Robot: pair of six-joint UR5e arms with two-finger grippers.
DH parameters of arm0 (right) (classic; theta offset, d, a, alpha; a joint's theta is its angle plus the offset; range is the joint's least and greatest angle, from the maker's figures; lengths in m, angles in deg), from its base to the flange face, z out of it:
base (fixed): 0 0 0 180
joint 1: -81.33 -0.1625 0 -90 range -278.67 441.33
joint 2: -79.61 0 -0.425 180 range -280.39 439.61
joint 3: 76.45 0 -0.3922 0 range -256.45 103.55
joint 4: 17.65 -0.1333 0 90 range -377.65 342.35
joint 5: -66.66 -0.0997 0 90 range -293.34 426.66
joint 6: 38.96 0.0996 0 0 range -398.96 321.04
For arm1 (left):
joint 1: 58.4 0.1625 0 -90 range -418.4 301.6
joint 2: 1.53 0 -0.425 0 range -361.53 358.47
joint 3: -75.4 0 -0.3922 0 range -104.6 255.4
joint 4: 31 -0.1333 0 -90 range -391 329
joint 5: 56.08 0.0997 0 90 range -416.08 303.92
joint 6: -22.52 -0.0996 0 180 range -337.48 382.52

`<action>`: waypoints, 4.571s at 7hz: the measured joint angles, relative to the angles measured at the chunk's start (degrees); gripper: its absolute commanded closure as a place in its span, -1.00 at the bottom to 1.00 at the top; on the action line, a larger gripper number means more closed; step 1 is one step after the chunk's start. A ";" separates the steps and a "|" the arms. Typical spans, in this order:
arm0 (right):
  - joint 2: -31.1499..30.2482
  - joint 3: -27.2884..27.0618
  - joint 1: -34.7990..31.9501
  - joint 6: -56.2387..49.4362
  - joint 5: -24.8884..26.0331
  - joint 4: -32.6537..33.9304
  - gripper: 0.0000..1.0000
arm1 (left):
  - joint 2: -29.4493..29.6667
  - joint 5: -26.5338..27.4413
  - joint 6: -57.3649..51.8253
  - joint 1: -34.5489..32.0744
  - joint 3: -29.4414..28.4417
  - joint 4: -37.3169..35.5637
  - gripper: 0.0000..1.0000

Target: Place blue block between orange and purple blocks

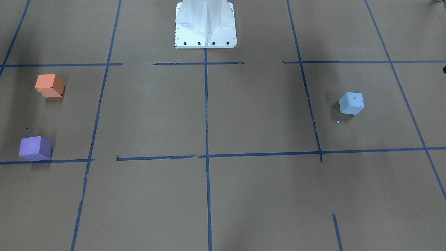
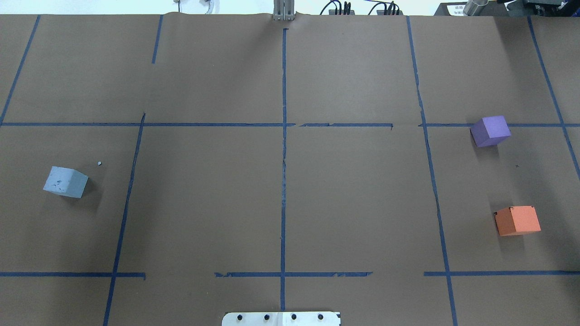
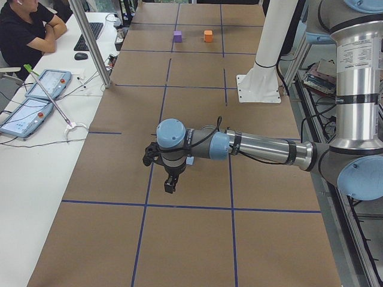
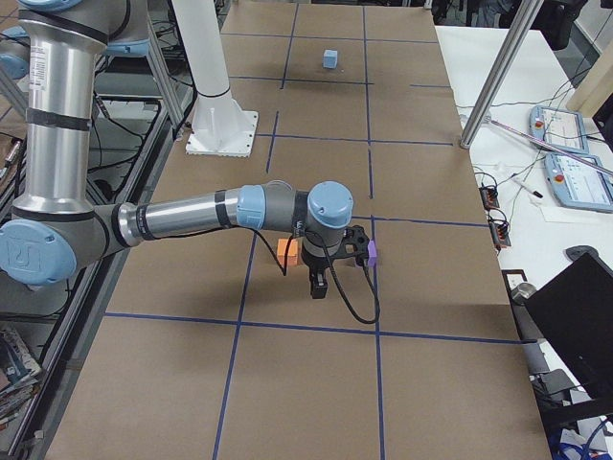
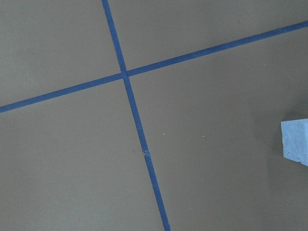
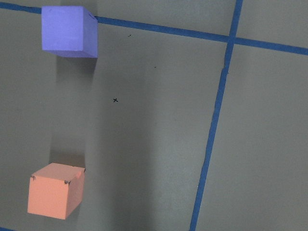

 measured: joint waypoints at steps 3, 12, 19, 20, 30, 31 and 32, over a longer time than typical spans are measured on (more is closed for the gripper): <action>0.08 0.99 0.82 1.02 0.30 -3.15 -1.00 | 1.62 0.87 20.87 12.09 1.43 11.33 -1.00; -0.01 1.22 2.02 1.09 0.05 -3.58 -1.00 | 6.76 12.61 44.14 36.48 -7.23 22.06 -0.55; 0.55 1.23 3.57 1.15 0.10 -3.62 -1.00 | 24.66 10.93 67.39 43.14 -3.49 21.28 1.00; 1.08 1.22 4.12 1.45 0.12 -3.62 -1.00 | 33.15 15.69 71.43 48.38 -5.19 16.29 1.00; 10.55 -0.11 17.21 26.42 0.22 -9.81 -1.00 | 60.46 31.91 77.44 58.35 -28.54 10.10 -1.00; 12.49 -0.22 21.55 36.76 1.08 -15.34 -1.00 | 58.52 31.97 77.41 56.52 -24.41 9.71 -1.00; 15.71 -0.25 26.91 48.13 3.51 -19.13 -1.00 | 54.46 31.80 77.12 54.20 -18.50 9.49 -1.00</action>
